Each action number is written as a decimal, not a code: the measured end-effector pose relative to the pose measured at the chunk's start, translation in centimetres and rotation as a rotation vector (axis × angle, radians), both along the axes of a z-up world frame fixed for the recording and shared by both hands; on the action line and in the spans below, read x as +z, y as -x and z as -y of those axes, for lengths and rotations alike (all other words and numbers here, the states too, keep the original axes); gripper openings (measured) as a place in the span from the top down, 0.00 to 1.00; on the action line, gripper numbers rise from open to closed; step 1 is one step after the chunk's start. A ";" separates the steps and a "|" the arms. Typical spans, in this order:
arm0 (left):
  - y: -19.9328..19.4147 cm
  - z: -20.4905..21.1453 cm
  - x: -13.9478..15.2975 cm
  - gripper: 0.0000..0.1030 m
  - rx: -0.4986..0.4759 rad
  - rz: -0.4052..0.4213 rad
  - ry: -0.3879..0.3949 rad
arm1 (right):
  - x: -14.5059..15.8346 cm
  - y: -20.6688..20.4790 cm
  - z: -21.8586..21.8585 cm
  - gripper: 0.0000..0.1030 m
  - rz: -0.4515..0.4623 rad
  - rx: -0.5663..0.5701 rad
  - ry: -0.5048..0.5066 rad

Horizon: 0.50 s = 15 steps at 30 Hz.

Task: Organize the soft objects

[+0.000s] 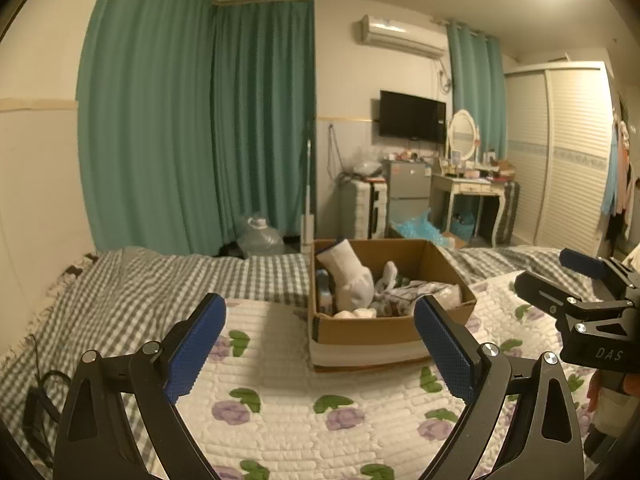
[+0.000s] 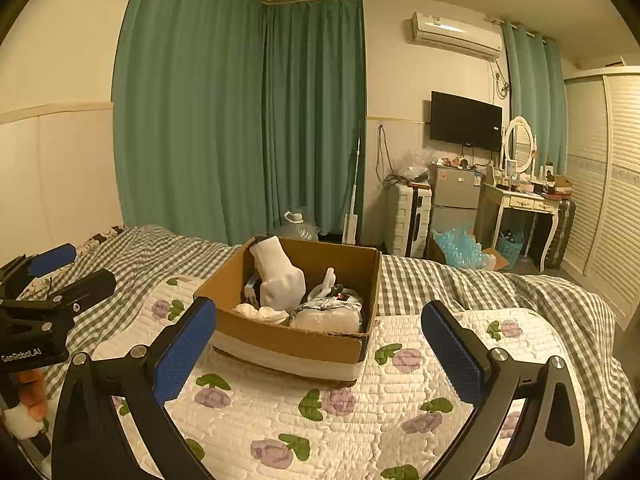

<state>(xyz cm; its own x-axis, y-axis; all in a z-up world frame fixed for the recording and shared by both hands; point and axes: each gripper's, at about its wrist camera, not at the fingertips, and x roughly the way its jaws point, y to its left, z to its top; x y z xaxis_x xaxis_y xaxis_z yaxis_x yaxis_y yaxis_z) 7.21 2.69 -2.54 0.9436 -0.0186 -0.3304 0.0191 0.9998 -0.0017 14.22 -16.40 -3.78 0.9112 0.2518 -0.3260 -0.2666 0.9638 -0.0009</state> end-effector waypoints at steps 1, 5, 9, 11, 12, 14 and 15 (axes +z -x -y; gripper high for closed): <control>0.0 0.0 0.0 0.06 0.000 0.000 0.001 | 0.0 0.0 0.0 0.00 -0.001 -0.001 -0.002; 0.0 0.0 0.0 0.06 0.000 -0.001 0.002 | 0.0 -0.1 0.1 0.00 -0.003 -0.004 -0.001; 0.1 0.0 0.1 0.06 0.001 -0.001 0.003 | -0.1 -0.2 0.1 0.00 -0.005 -0.005 -0.001; 0.1 -0.1 0.1 0.06 0.001 -0.002 0.003 | -0.1 -0.2 0.1 0.00 -0.005 -0.004 -0.002; 0.1 -0.1 0.1 0.06 0.001 -0.002 0.003 | -0.1 -0.2 0.1 0.00 -0.005 -0.005 -0.002; 0.1 -0.1 0.1 0.06 0.001 -0.002 0.002 | -0.1 -0.2 0.1 0.00 -0.006 -0.005 -0.002; 0.1 -0.1 0.1 0.06 0.002 -0.002 0.001 | -0.1 -0.2 0.1 0.00 -0.008 -0.005 -0.002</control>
<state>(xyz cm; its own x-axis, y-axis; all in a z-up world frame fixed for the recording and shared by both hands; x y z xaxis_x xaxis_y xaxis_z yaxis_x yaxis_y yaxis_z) 7.14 2.74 -2.47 0.9430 -0.0172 -0.3324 0.0173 0.9998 -0.0027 14.46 -16.50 -3.89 0.9099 0.2482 -0.3325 -0.2623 0.9650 0.0027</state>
